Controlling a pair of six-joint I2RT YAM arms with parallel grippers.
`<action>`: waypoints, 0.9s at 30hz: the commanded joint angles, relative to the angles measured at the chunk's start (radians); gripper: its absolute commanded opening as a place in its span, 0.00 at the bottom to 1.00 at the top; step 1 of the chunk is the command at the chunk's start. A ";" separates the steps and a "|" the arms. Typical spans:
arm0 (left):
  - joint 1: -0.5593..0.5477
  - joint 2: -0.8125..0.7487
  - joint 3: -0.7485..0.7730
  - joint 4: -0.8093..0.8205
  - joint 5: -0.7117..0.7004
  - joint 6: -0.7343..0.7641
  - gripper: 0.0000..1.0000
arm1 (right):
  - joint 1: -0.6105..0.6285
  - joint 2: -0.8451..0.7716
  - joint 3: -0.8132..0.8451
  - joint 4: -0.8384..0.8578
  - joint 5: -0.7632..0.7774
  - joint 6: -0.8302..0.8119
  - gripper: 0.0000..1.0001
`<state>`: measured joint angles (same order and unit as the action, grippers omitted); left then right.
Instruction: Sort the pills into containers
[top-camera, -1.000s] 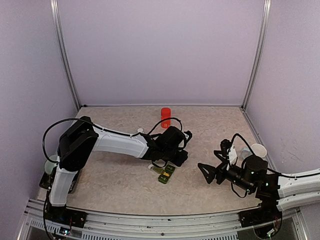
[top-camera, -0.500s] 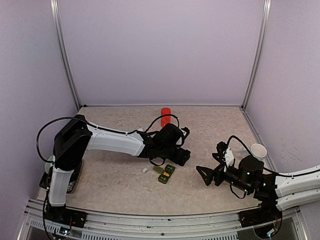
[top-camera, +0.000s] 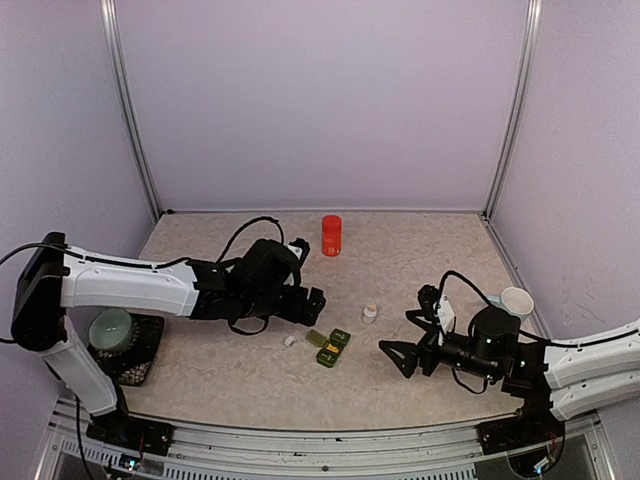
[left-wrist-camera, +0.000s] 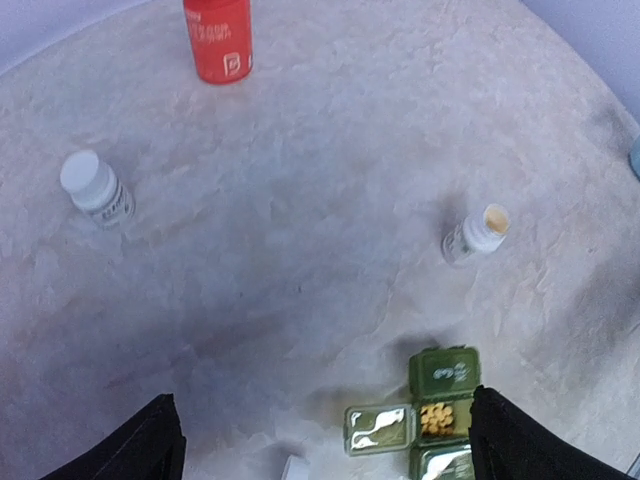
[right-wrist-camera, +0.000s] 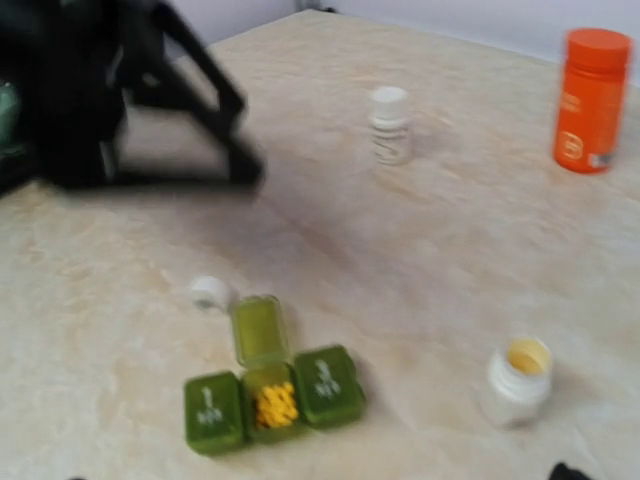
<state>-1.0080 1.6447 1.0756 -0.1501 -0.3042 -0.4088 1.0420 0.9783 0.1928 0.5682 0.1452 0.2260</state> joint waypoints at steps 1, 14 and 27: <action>-0.007 -0.002 -0.108 -0.009 0.016 -0.056 0.94 | -0.003 0.063 0.075 -0.006 -0.071 -0.036 0.98; 0.011 0.136 -0.058 -0.030 0.013 -0.017 0.69 | -0.003 0.000 0.070 -0.057 -0.054 -0.034 0.98; 0.023 0.155 -0.073 0.003 0.054 -0.002 0.55 | -0.003 0.002 0.066 -0.061 -0.043 -0.032 0.98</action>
<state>-0.9932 1.7832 0.9916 -0.1764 -0.2745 -0.4210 1.0420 0.9688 0.2569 0.5163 0.0937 0.1993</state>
